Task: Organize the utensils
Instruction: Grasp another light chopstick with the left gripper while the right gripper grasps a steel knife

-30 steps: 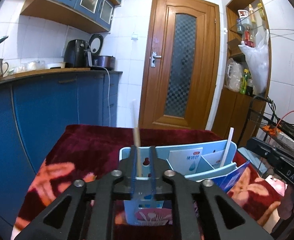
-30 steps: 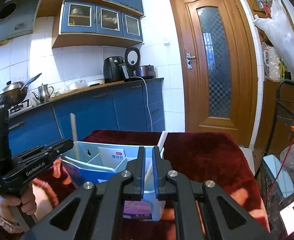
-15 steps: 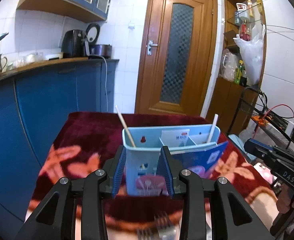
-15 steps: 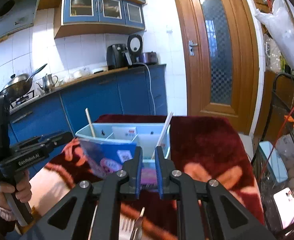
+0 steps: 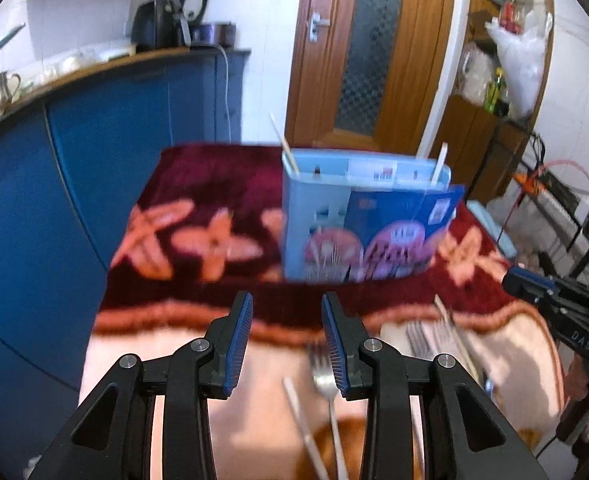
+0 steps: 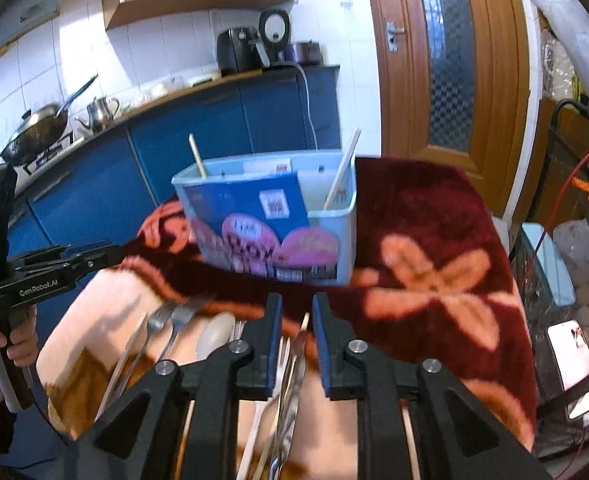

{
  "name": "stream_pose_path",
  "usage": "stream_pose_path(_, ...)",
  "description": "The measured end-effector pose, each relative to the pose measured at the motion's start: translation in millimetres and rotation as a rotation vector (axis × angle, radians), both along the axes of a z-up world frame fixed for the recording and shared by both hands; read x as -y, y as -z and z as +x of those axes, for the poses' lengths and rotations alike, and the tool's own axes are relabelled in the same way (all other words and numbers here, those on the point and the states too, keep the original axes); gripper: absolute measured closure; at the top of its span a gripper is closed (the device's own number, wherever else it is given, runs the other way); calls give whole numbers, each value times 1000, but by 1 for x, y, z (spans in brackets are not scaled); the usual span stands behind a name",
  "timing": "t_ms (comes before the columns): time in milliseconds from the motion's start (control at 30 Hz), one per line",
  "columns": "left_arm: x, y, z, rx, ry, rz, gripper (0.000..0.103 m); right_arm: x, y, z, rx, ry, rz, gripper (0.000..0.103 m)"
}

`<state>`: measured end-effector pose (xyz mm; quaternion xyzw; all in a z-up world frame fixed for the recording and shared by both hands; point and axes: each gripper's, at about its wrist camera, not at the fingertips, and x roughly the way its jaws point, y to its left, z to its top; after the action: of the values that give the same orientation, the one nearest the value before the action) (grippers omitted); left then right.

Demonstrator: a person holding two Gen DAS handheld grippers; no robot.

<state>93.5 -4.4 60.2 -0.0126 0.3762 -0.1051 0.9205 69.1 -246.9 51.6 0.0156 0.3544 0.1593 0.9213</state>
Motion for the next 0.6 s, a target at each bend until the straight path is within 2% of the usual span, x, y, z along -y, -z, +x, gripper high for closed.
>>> stream_pose_path(133,3,17,-5,-116,30,27,66,-6,9,-4,-79,-28,-18,81)
stream_pose_path(333,9,37,-8,-233,72,35,66,-13,23,-3,-171,-47,-44,81)
stream_pose_path(600,10,50,-6,-304,99,18,67,-14,40,5,-278,-44,-50,81)
